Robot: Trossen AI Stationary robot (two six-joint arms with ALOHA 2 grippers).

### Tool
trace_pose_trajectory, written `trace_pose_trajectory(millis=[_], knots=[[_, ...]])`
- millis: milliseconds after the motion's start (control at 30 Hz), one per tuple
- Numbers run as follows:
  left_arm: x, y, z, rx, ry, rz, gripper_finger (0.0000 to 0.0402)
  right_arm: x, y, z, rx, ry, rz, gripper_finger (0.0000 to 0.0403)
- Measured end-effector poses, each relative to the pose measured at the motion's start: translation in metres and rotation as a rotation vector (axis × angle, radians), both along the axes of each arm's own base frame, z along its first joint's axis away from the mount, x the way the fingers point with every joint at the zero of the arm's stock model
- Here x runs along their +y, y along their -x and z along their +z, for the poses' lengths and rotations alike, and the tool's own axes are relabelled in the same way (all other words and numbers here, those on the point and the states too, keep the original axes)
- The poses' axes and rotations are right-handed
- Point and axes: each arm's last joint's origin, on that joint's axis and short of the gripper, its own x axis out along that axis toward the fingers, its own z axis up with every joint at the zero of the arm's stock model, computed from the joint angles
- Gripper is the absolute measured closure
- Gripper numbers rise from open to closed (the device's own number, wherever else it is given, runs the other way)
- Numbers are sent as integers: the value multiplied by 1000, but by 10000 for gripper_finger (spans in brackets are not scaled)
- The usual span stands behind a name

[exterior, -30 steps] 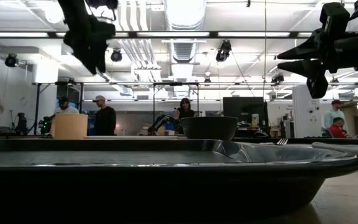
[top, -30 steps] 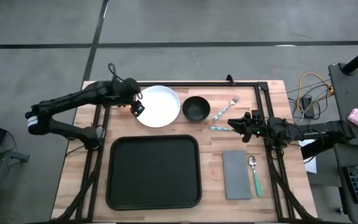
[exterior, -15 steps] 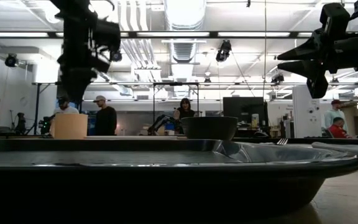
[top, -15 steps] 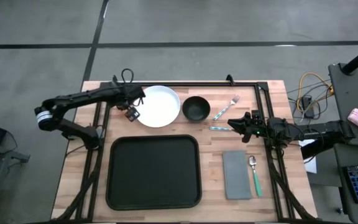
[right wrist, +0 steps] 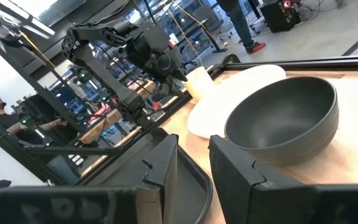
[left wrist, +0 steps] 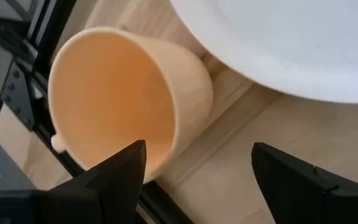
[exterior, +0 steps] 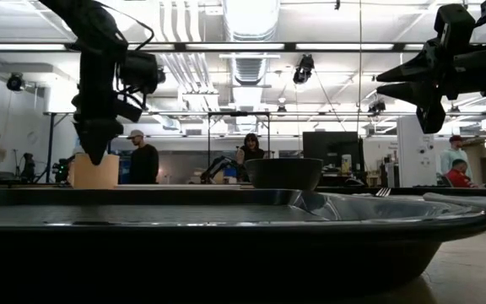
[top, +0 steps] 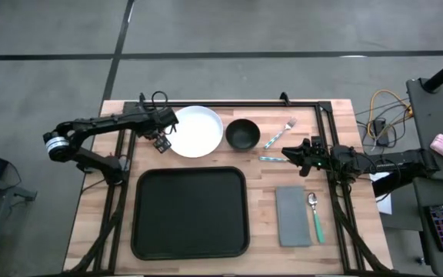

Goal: Set up tray
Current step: Put the orange cup on the top left of the black serving tray

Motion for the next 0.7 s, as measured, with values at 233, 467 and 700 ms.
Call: trace_pose_trajectory(millis=[233, 467, 700], knots=[[5, 3, -6, 14, -3, -56, 132, 0, 0, 0, -1, -1, 0, 323], [11, 13, -14, 38, 15, -7, 132, 0, 0, 0, 0, 0, 0, 324], [13, 20, -19, 64, 33, -3, 144, 0, 0, 0, 0, 0, 1, 329]])
